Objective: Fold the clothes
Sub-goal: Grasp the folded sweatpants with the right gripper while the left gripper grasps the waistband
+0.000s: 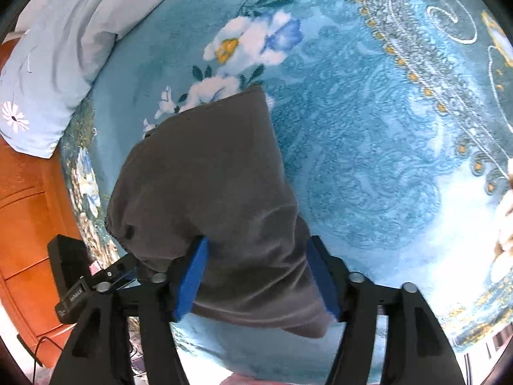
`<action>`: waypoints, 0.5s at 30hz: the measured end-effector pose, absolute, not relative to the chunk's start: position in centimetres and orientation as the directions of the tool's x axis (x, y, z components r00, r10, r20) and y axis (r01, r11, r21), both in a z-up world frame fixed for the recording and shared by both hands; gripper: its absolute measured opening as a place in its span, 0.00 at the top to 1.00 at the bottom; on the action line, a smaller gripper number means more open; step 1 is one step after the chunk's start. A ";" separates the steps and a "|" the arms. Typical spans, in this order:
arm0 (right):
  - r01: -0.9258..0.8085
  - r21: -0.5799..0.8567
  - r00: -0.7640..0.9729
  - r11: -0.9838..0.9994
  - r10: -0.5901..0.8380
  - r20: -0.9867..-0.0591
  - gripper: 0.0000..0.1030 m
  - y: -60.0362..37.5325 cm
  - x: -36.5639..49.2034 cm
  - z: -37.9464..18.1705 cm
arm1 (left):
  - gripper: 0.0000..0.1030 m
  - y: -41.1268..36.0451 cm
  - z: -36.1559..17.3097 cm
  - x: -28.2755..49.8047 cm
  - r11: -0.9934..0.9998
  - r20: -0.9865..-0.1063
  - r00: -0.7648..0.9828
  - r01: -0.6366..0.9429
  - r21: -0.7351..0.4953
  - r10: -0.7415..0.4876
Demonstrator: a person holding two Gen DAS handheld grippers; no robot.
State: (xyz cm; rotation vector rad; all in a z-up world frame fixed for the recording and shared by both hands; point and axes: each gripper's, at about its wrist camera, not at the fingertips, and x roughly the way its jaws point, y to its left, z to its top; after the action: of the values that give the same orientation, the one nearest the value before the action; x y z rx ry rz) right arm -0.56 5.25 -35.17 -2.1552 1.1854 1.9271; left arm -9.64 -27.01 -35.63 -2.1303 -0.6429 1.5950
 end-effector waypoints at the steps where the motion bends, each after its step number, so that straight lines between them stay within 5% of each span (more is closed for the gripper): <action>1: -0.536 0.465 -0.051 -0.705 -0.523 -0.851 0.32 5.4 -0.4 -35.5 | 0.16 -27.0 -35.9 -9.7 -0.816 -0.779 0.246 0.122 -0.566 0.577; 10: -0.634 0.507 -0.096 -0.584 -0.591 -0.801 0.19 6.3 0.7 -38.5 | 0.14 -26.8 -38.3 -9.0 -0.772 -0.740 0.233 0.279 -0.571 0.631; 15: -0.641 0.492 -0.085 -0.588 -0.583 -0.808 0.26 5.5 -0.5 -38.3 | 0.36 -26.1 -36.8 -8.3 -0.784 -0.761 0.207 0.264 -0.562 0.615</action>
State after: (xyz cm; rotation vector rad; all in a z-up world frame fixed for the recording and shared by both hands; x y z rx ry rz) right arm -0.52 5.50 -38.31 -2.0907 1.4009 1.7960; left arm -8.34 -26.12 -36.82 -2.1778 -0.8262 1.6013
